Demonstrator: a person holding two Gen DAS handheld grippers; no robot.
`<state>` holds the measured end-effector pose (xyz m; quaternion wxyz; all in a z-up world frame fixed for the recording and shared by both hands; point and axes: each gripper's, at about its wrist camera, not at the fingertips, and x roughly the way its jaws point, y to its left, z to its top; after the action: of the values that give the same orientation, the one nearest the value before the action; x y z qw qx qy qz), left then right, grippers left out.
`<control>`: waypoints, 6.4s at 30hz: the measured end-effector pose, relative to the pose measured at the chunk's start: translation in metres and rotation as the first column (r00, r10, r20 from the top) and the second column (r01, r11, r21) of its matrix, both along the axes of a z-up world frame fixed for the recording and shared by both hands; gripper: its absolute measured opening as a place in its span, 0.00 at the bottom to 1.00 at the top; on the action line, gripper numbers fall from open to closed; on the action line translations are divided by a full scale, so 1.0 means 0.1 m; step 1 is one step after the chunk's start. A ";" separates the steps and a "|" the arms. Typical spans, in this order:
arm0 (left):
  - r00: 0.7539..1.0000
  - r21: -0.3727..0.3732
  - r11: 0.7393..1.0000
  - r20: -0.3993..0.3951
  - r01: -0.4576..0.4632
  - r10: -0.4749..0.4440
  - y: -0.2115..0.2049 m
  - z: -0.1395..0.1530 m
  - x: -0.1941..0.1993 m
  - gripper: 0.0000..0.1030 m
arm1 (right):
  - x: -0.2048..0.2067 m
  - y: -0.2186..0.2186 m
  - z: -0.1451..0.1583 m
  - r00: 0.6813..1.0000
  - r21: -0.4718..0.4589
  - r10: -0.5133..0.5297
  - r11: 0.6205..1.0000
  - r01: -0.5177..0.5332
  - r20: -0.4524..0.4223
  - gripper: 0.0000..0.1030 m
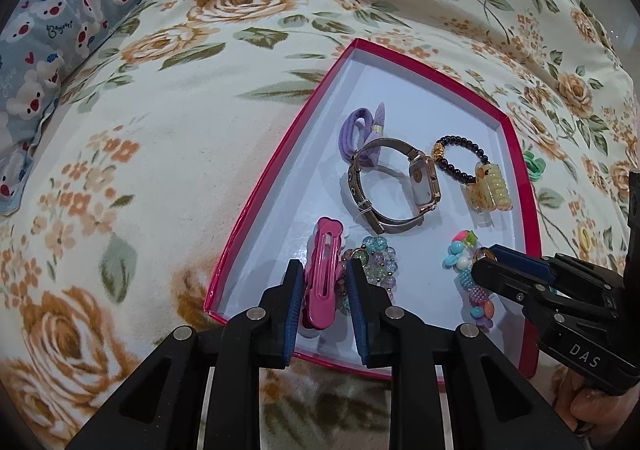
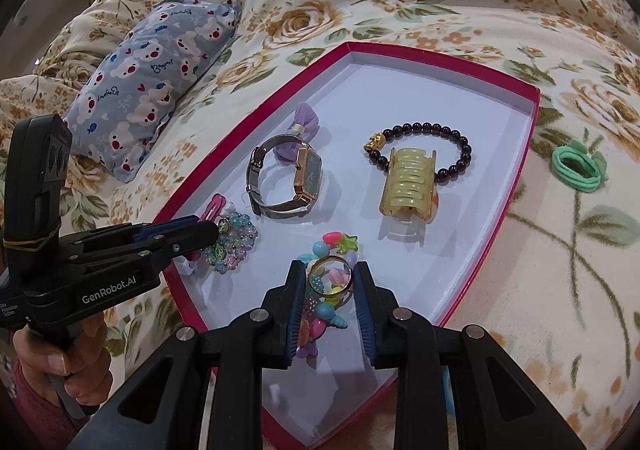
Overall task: Organize jewelry
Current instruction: 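Lower both items into the red box and open both tools, then move both open tools back over the silver chain and blue hair tie, then grasp the blue hair tie with the left tool while the right grasps the silver chain, then carry the blue hair tie and silver chain into the red box, then open both tools to release the hair tie and chain in the box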
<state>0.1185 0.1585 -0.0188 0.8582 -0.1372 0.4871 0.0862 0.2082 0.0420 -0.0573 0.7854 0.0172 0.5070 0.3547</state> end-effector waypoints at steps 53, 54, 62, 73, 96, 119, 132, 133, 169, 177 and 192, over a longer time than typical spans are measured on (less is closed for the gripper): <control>0.956 -0.021 0.959 0.085 0.283 -0.281 -1.23 0.52 -0.35 0.49 | -0.69 -2.23 0.45 0.912 0.039 -0.406 0.914 0.404 0.061 0.57; 0.953 -0.021 0.956 0.082 0.293 -0.291 -1.27 0.51 -0.33 0.50 | -0.72 -2.29 0.43 0.906 0.034 -0.419 0.908 0.417 0.057 0.57; 0.930 -0.008 0.931 0.043 0.366 -0.365 -1.57 0.35 -0.17 0.51 | -0.80 -2.52 0.32 0.887 -0.008 -0.457 0.889 0.458 0.062 0.68; 0.923 0.023 0.922 -0.003 0.385 -0.385 -1.77 0.13 0.13 0.53 | -0.71 -2.48 0.21 0.899 -0.066 -0.429 0.898 0.435 0.088 0.74; 0.928 -0.040 0.927 -0.001 0.373 -0.373 -1.65 -0.14 0.37 0.03 | -0.48 -2.35 -0.08 0.899 -0.168 -0.405 0.887 0.430 0.164 0.18; 0.938 -0.076 0.942 0.143 0.328 -0.315 -1.17 0.53 -0.31 0.03 | -0.58 -1.88 0.53 0.935 0.039 -0.328 0.945 0.325 0.137 0.14; 0.968 -0.069 0.978 0.172 0.195 -0.181 -0.61 0.70 -0.63 0.03 | -0.55 -1.31 0.70 0.966 0.074 -0.210 0.977 0.201 0.150 0.14; 0.971 -0.069 0.982 0.172 0.178 -0.164 -0.55 0.71 -0.66 0.03 | -0.55 -1.26 0.70 0.969 0.078 -0.198 0.979 0.188 0.149 0.14; 0.994 -0.077 0.992 0.049 0.098 -0.094 -0.19 0.20 -0.32 0.03 | -0.36 -0.11 0.14 0.998 -0.017 0.044 0.999 -0.044 0.045 0.14; 0.995 -0.072 0.993 0.027 0.097 -0.096 -0.19 0.12 -0.25 0.04 | -0.33 -0.11 0.03 0.999 -0.011 0.047 0.999 -0.047 0.011 0.18; 0.996 -0.069 0.994 0.030 0.087 -0.085 -0.22 0.13 -0.27 0.20 | -0.31 -0.25 0.11 1.000 0.025 0.014 1.000 -0.014 0.010 0.20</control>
<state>0.0919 0.1365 -0.0055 0.8623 -0.1472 0.4836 0.0300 0.1772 0.0174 -0.0467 0.7852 0.0215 0.4987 0.3665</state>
